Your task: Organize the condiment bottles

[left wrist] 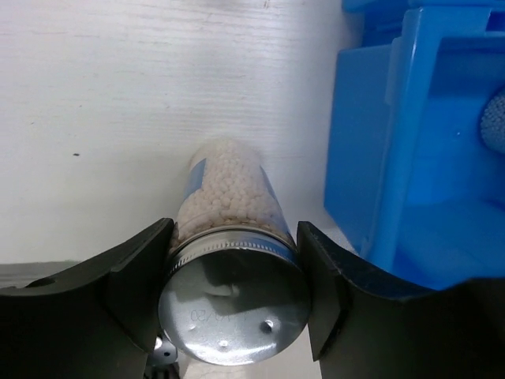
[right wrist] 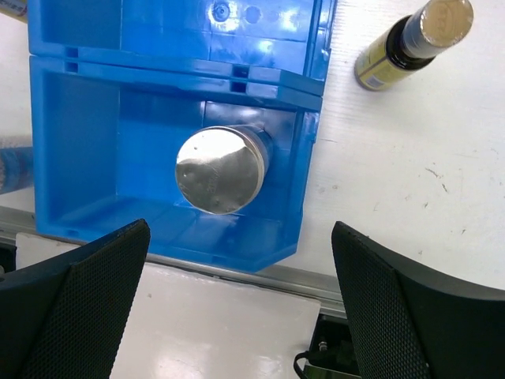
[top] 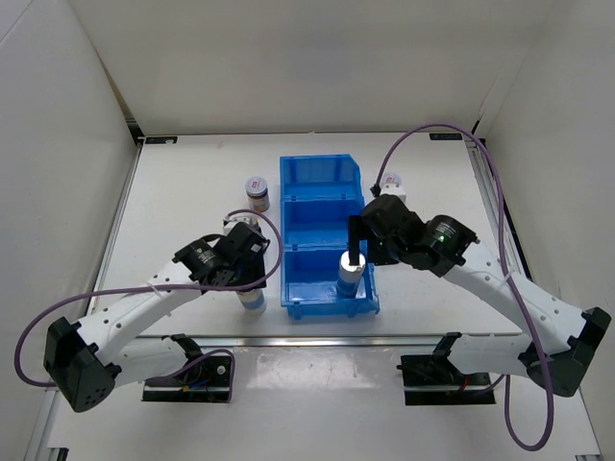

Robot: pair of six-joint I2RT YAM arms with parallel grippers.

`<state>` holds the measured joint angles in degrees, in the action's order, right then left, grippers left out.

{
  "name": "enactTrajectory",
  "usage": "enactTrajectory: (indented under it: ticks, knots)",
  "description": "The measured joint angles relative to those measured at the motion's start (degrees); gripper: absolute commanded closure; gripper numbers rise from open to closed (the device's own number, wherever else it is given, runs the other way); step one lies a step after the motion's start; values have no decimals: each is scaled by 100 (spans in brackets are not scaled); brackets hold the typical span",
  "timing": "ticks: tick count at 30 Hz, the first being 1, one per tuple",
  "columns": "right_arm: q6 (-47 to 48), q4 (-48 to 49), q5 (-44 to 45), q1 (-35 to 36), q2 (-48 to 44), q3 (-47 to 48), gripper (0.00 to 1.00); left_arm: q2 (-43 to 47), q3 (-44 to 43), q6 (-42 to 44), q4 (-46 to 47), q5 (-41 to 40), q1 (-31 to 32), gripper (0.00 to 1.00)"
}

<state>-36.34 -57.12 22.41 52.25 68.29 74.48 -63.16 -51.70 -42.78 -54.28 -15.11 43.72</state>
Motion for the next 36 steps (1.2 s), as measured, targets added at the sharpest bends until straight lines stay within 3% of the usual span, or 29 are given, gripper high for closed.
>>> enactTrajectory:
  ticks: [1, 4, 8, 13, 26, 34, 36]
  knots:
    - [-28, 0, -2, 0, -57, -48, 1, 9, -70, -2, -125, -22, 0, 70]
    - [-103, -11, 7, 0, -278, -243, 1, 9, -660, -2, -662, -101, 0, 77]
    - [-153, -48, 52, 0, -522, -407, 1, -96, -2122, 37, -1169, -289, 22, 81]
    - [-190, -151, 214, 0, -734, -420, 1, -476, -3532, 87, -1167, -407, 280, 88]
    - [-315, -590, 560, 0, -1211, -498, 1, -3340, -3766, 162, -531, -575, 1593, 86]
    - [-365, -708, 758, 0, -1436, -575, 1, -3606, -3582, 118, -411, -973, 1720, 26]
    - [-372, -748, 811, 0, -1377, -625, 1, -3606, -3477, 94, -348, -1029, 1722, 16]
